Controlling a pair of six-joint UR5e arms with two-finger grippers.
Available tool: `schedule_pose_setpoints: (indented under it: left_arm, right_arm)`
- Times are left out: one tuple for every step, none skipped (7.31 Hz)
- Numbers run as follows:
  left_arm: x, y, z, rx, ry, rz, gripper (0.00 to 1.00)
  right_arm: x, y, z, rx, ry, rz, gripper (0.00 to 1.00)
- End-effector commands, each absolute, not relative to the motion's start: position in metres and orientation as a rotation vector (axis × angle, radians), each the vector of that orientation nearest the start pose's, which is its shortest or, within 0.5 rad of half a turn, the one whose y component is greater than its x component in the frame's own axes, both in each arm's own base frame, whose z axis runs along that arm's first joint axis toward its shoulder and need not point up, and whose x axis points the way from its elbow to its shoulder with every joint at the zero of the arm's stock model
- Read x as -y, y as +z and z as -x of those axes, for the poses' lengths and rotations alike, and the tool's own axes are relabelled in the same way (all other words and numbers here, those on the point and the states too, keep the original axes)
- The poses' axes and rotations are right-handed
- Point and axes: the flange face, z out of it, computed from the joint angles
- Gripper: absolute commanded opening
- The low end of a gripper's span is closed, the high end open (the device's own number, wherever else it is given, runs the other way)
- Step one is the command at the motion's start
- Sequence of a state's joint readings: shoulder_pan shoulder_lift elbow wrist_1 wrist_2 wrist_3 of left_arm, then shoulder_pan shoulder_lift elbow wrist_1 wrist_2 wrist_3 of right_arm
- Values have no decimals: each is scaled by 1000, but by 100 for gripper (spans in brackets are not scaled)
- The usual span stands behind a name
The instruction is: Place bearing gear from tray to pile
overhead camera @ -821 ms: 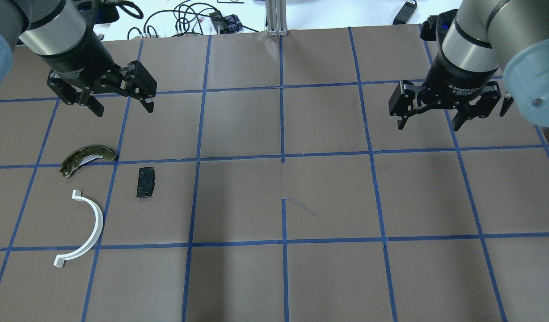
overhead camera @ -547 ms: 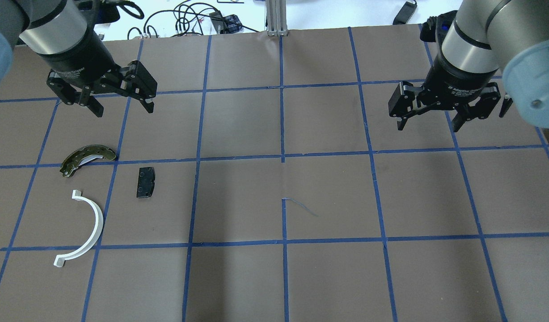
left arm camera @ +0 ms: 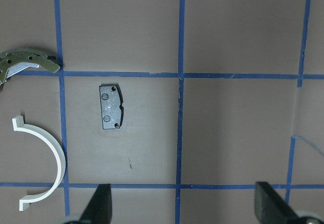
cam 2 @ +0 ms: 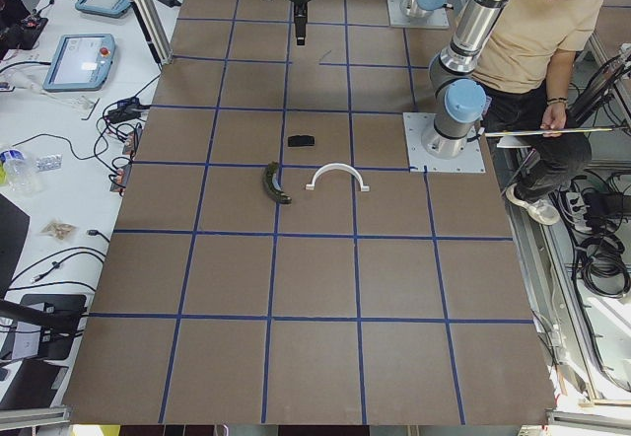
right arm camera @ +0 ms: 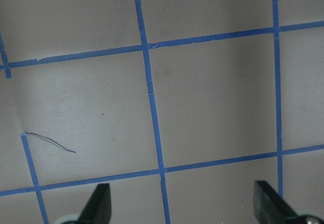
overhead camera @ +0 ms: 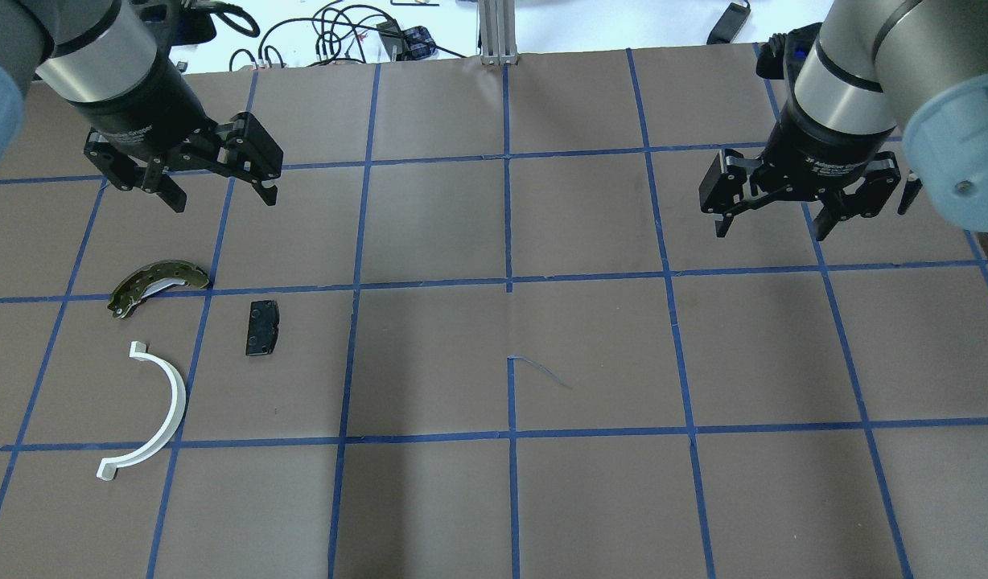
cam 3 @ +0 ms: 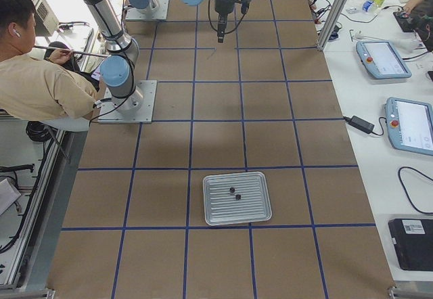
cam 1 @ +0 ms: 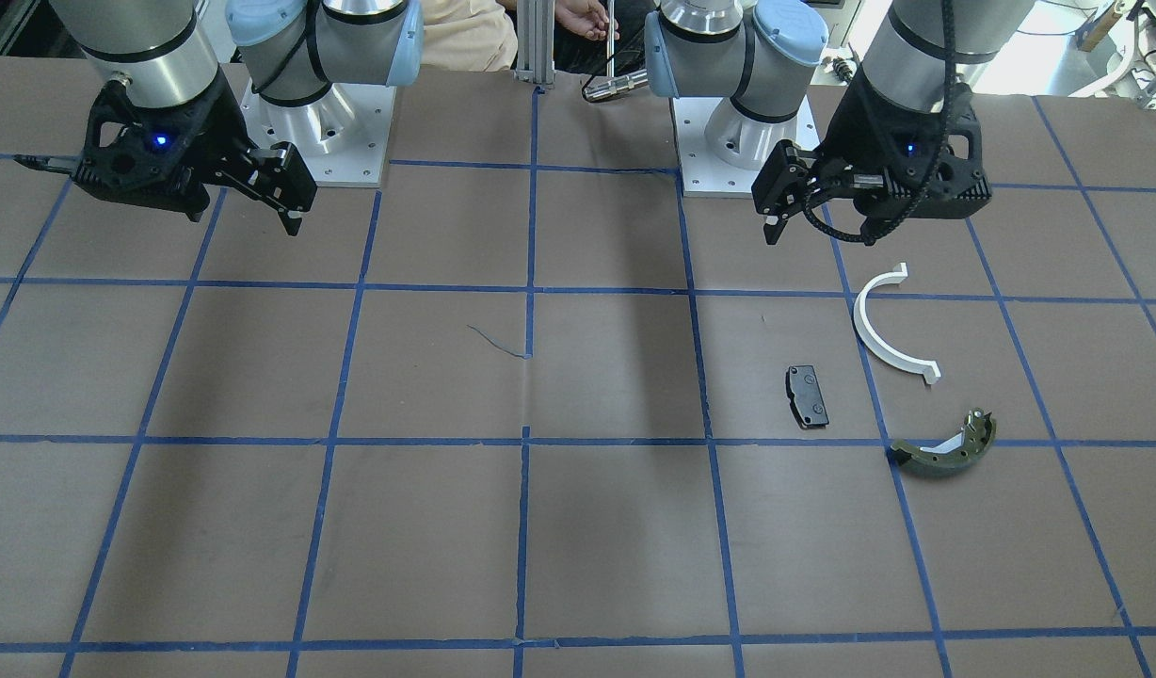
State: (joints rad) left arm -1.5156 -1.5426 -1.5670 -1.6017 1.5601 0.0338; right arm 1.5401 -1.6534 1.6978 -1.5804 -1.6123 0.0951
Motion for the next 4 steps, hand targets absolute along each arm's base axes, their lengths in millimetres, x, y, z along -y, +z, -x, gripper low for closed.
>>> schedule_pose_setpoints:
  left_arm:
    - [485,503,108,-3152,-10,22,100]
    - [485,502,108,-3152,-8,22,100]
    - [485,503,108,-3152,-10,22,100]
    - [484,504,108,-3152,-15,17,100]
  right_arm:
    - [455,470,-113,-3191,54,-192,100]
    - [457,463,-111,-3182,74,-191,100]
    - [456,460,-108,-3185,108,-203,100]
    - [457,459,-105,-3195,105,-176,100]
